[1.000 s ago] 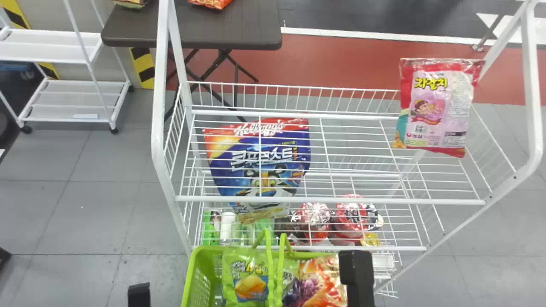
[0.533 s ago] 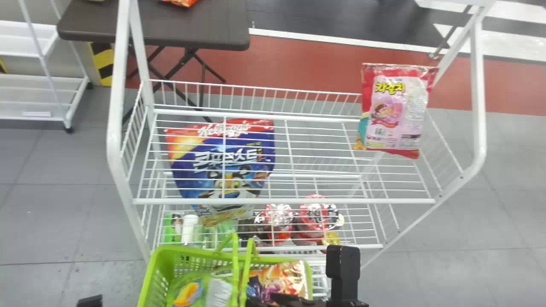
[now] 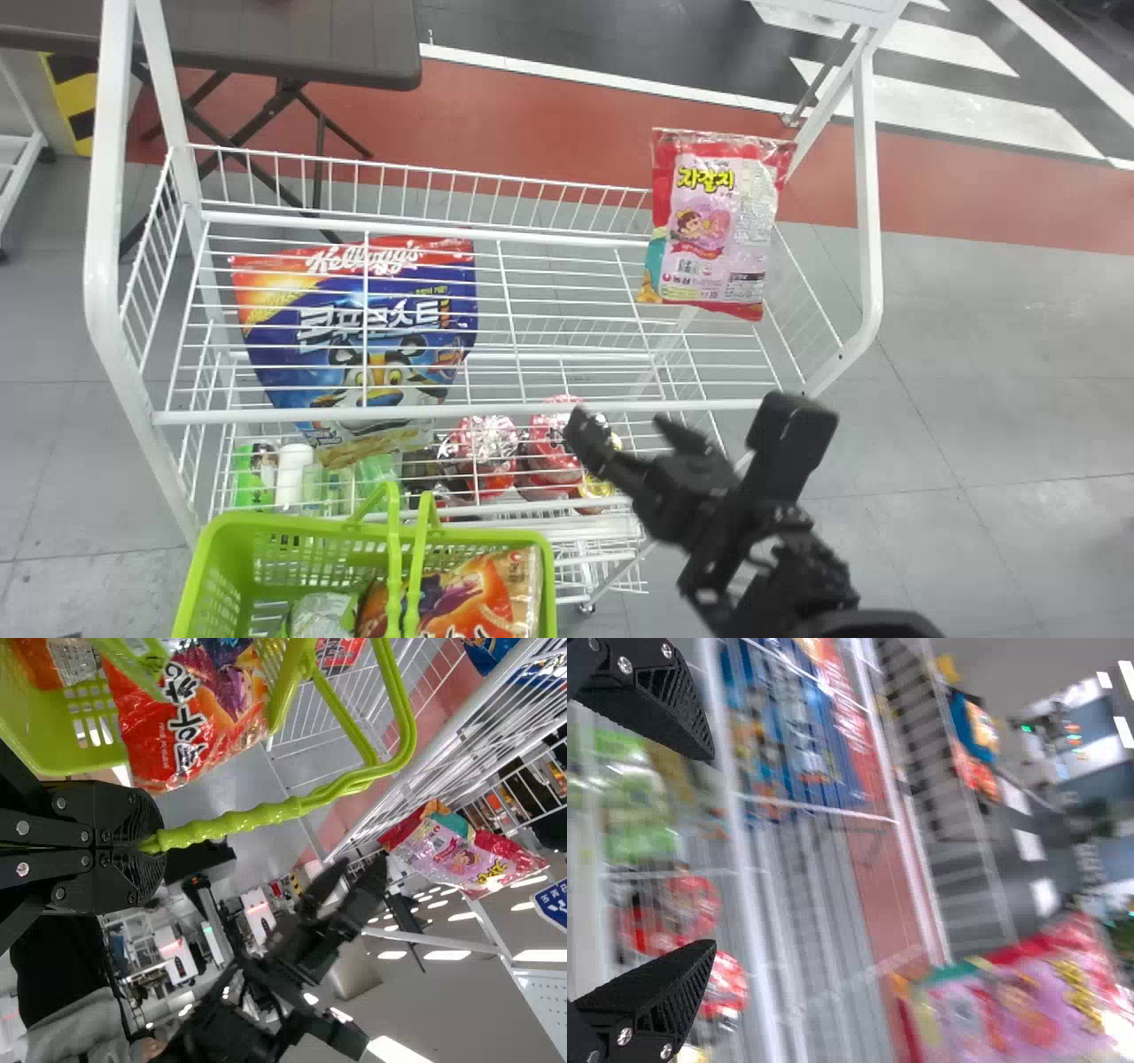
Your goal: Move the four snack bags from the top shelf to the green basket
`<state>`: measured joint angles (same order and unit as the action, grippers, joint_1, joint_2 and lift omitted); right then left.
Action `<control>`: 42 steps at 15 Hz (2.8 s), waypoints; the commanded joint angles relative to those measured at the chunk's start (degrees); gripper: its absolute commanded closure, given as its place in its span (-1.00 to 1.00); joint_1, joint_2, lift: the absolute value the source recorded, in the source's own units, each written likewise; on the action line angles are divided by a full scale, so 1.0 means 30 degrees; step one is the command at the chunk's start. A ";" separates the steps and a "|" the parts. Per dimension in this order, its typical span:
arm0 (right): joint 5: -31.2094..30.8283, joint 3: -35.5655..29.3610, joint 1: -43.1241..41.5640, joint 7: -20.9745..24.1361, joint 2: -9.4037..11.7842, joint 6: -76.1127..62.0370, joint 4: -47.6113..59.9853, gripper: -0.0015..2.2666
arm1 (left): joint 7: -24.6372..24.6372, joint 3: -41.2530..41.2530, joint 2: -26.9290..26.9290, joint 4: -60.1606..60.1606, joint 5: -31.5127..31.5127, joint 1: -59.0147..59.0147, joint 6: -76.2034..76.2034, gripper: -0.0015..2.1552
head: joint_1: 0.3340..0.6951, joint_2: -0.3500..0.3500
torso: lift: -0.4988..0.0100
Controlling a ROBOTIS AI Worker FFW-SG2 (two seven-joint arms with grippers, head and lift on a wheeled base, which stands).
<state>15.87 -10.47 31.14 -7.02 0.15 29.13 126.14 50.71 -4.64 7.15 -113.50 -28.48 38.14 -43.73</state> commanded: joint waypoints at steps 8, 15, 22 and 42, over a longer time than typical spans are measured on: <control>-0.6491 -0.2574 -1.1171 0.0757 0.0007 -0.3746 -1.0053 -0.94 | 0.0000 0.0317 0.0253 0.0069 -0.0234 0.0089 -0.0058 0.55 | 1.00 -1.00 | 0.96; -0.8103 -0.3395 -1.4628 -0.0825 0.1032 -0.1988 -1.4184 -0.76 | -0.0087 0.0376 0.0224 0.0391 -0.0234 -0.0146 -0.0058 0.55 | 1.00 -1.00 | 0.96; -0.5817 -0.3629 -1.2694 -0.1968 0.0740 -0.0875 -1.1372 0.98 | -0.0146 0.0376 0.0077 0.0420 -0.0146 -0.0204 -0.0058 0.55 | 1.00 -1.00 | 0.96; 0.3997 -0.2281 0.4298 -0.2554 -0.0069 1.0258 0.7613 0.98 | -0.0029 0.0258 -0.0011 -0.0048 -0.0146 0.0264 0.0117 0.55 | 1.00 -1.00 | 0.96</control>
<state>25.77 -17.23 42.26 -14.33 0.09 55.58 149.45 50.70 -3.82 7.25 -113.64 -28.92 38.69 -43.69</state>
